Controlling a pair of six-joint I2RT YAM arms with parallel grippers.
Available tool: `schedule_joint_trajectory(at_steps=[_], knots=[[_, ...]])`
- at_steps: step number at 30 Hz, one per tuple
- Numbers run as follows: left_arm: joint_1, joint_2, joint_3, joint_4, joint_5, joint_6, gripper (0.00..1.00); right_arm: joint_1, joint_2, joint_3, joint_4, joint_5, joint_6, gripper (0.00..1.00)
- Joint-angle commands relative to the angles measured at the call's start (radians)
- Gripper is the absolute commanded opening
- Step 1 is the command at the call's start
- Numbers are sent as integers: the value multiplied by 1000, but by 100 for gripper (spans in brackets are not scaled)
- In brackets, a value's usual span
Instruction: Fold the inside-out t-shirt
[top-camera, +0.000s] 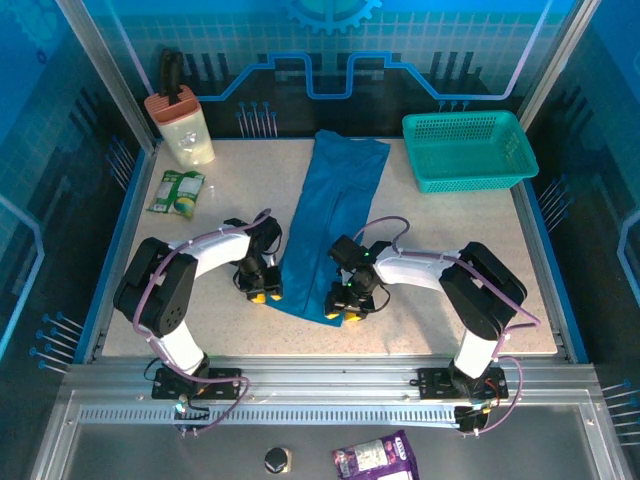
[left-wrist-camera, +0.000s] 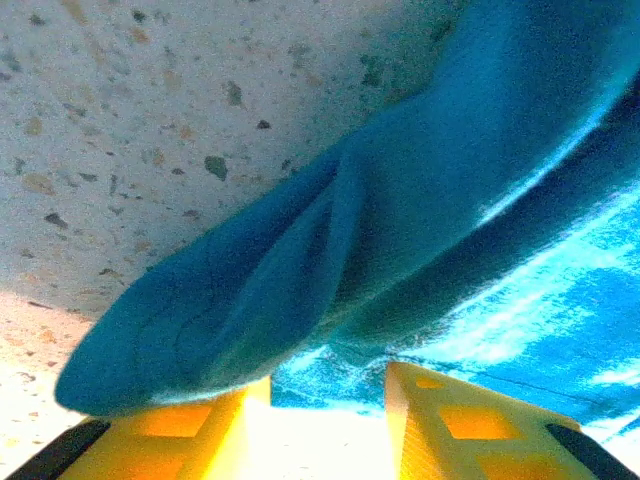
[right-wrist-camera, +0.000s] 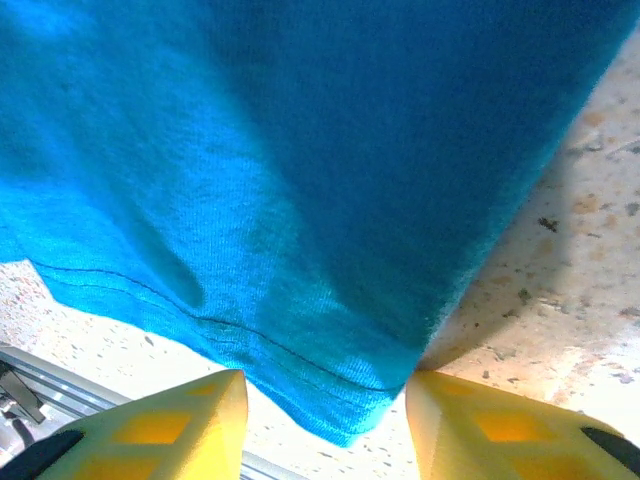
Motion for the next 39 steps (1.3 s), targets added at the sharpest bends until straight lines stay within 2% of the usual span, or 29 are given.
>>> schedule_joint_trajectory(at_steps=[1,7,16,19,28,35,39], knots=[[4,-46,34,-55,-24,1,38,9,32,-22,-17,-26,19,46],[3,-91,68,-111,-56,10,39,4,28,-11,-48,1,13,33],[-21,-40,51,-63,21,9,36,-12,-11,-27,-81,38,9,5],[-32,-18,42,-50,11,5,35,-15,-15,-33,-81,37,10,3],[-38,11,37,-60,-117,2,35,-17,-15,-29,-79,36,11,1],[-45,65,12,-11,-71,-3,33,-17,-9,-23,-79,34,11,1],[-50,73,-5,19,-22,-13,26,-18,-7,-19,-81,36,9,1]])
